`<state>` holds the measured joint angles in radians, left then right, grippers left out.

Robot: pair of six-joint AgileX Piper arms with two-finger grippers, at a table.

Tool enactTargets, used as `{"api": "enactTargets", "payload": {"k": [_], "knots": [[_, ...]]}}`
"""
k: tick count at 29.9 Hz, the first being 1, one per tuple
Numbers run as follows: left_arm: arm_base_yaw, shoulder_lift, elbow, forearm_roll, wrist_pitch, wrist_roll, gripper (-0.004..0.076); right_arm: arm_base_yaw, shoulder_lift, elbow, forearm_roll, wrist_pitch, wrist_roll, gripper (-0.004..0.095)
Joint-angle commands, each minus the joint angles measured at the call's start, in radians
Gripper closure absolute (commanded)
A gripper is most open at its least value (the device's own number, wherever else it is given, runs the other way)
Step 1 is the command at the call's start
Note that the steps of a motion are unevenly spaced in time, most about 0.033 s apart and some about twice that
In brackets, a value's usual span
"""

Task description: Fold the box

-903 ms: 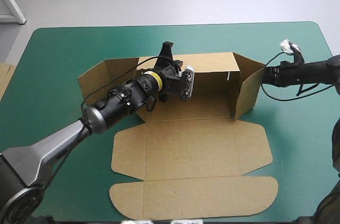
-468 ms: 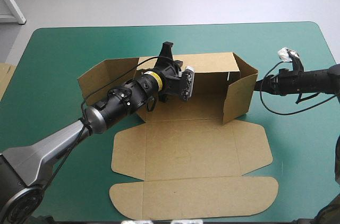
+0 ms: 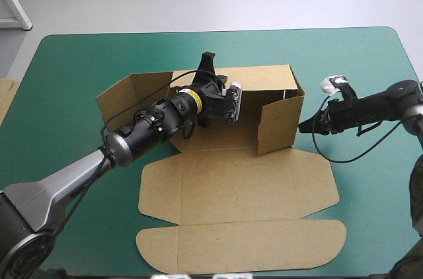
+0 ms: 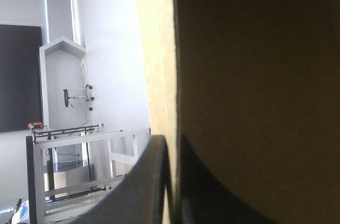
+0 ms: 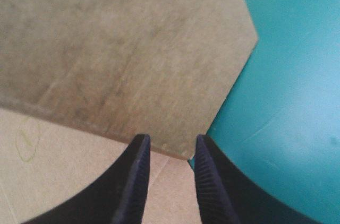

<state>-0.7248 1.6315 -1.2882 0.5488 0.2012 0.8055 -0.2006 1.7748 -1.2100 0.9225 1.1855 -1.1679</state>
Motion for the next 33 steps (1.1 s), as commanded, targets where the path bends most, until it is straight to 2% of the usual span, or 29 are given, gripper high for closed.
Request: {"api": "enactTargets", "payload": {"k": [1,9,13,16,21,27,33], "knots": [[-0.014,-0.019,-0.014,-0.032,-0.012,-0.020,0.0734,0.043,-0.051,-0.021,-0.002,0.067,-0.037,0.0575],[-0.014,-0.019,-0.014,-0.032,-0.005,-0.022,0.0734,0.052,-0.051,-0.023,0.000,0.067,-0.037,0.0472],[-0.014,-0.019,-0.014,-0.032,-0.005,-0.024,0.0734,0.054,-0.051,-0.023,0.051,0.025,-0.055,0.0360],[-0.014,-0.019,-0.014,-0.028,-0.005,-0.026,0.0734,0.054,-0.051,-0.023,0.088,-0.003,-0.088,0.0319],[-0.014,-0.019,-0.014,-0.028,-0.005,-0.026,0.0734,0.054,-0.051,-0.023,0.141,-0.009,-0.108,0.0320],[-0.014,-0.019,-0.014,-0.028,-0.005,-0.038,0.0734,0.062,-0.058,-0.023,0.137,0.002,-0.062,0.0346],[-0.014,-0.019,-0.014,-0.030,0.003,-0.049,0.0734,0.131,-0.108,-0.022,0.066,-0.124,-0.043,0.0396]]}}
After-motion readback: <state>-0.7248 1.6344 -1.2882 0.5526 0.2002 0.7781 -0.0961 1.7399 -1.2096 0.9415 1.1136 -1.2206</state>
